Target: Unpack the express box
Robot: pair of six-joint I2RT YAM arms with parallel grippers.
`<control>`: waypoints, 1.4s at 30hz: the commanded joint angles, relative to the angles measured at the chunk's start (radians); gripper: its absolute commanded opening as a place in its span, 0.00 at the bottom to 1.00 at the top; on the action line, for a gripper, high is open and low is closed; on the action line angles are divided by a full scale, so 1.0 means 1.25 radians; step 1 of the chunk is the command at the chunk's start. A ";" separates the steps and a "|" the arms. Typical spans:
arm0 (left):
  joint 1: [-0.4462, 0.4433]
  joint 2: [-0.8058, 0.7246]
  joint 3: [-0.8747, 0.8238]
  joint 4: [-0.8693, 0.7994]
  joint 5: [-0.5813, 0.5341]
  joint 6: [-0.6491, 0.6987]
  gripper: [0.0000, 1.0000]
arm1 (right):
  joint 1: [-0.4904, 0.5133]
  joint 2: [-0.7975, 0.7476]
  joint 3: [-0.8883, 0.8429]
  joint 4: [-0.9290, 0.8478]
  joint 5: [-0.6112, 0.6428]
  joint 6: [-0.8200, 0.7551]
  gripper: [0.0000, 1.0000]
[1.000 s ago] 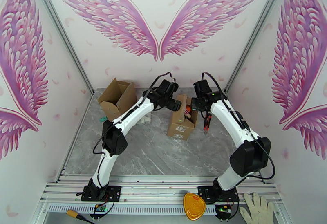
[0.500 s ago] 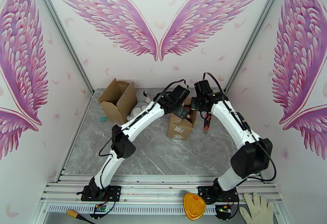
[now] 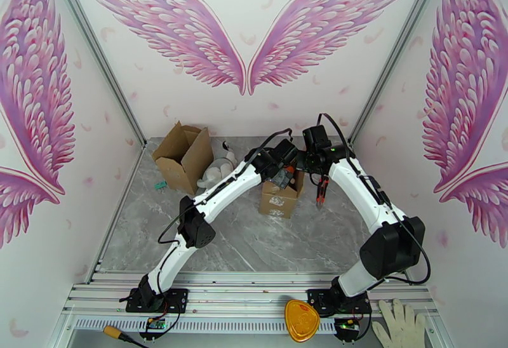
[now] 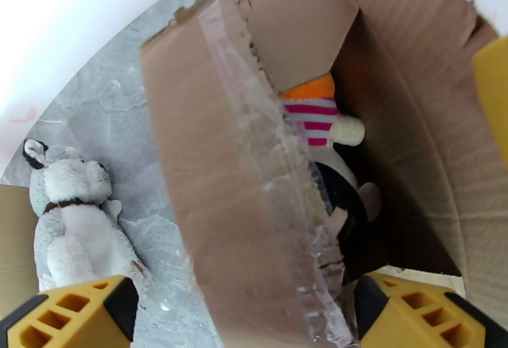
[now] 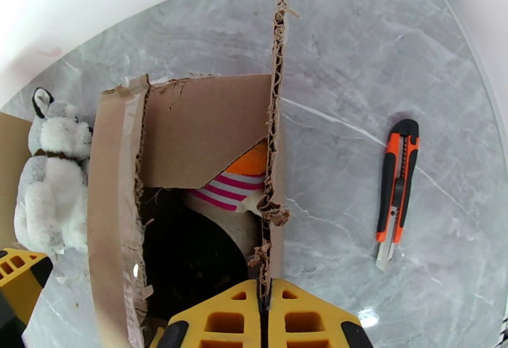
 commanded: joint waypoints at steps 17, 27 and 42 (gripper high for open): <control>-0.005 0.058 0.066 -0.060 -0.166 -0.041 0.76 | -0.001 -0.005 -0.023 0.005 -0.044 0.026 0.00; 0.047 0.013 0.065 -0.072 -0.134 -0.050 0.54 | -0.001 -0.002 -0.032 0.008 -0.040 0.019 0.00; 0.170 -0.079 -0.005 -0.061 0.091 -0.050 0.33 | -0.002 -0.039 -0.122 0.120 -0.063 -0.012 0.00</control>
